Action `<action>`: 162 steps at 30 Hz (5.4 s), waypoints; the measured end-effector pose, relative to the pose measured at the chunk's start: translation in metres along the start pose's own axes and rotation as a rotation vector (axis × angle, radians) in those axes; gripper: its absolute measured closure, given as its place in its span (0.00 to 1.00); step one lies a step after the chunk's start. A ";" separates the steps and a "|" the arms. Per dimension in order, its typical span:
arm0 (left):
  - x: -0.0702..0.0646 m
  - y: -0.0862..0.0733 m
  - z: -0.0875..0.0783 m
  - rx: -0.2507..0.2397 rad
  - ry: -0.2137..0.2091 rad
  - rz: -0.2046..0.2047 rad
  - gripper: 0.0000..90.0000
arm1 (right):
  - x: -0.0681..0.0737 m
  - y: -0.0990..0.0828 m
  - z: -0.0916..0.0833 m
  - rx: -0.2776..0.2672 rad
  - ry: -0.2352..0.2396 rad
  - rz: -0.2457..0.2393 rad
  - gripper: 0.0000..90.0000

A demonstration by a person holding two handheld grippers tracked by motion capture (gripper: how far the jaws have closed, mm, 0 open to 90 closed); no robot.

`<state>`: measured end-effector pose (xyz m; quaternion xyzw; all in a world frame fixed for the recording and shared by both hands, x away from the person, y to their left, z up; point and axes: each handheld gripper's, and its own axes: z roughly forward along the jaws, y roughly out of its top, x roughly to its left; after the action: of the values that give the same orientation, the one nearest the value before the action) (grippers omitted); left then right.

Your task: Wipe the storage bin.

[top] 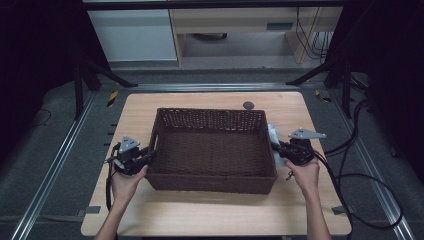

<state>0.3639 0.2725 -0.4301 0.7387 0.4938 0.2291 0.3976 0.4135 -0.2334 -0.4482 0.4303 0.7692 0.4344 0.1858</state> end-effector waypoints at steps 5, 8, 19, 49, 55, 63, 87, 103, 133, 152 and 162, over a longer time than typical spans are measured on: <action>0.000 0.000 0.000 0.002 0.001 -0.001 0.74 | -0.003 -0.014 0.016 0.104 -0.008 0.011 0.88; 0.001 0.000 0.000 0.005 -0.003 -0.005 0.74 | -0.004 -0.022 0.026 0.168 -0.009 0.016 0.88; 0.000 0.000 0.000 0.002 0.002 -0.006 0.73 | -0.006 -0.006 -0.004 0.015 0.011 0.046 0.88; 0.001 -0.001 0.000 0.001 0.010 -0.001 0.70 | 0.008 -0.038 0.000 0.187 0.011 0.008 0.88; 0.001 0.000 0.000 0.009 -0.006 -0.009 0.74 | 0.014 -0.018 -0.031 0.017 0.026 -0.022 0.88; 0.000 0.001 0.000 0.017 0.009 -0.016 0.76 | 0.021 -0.013 -0.035 0.012 0.027 -0.048 0.88; 0.014 0.003 0.003 -0.014 0.018 -0.007 0.58 | 0.021 -0.026 -0.014 0.089 0.009 -0.026 0.88; 0.009 0.000 -0.001 0.023 -0.010 0.023 0.70 | 0.030 -0.021 -0.027 0.058 0.000 -0.054 0.88; 0.011 0.006 0.006 0.020 0.034 0.012 0.73 | 0.031 -0.021 -0.025 0.059 0.008 -0.056 0.88; 0.012 0.008 0.007 0.026 0.036 0.009 0.73 | 0.035 -0.048 -0.012 0.200 0.010 -0.021 0.88; 0.013 0.008 0.009 0.026 0.044 -0.004 0.73 | 0.042 -0.022 -0.053 -0.074 0.017 -0.040 0.88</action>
<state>0.3803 0.2793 -0.4292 0.7376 0.5068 0.2380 0.3775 0.3437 -0.2311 -0.4336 0.4038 0.7626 0.4624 0.2040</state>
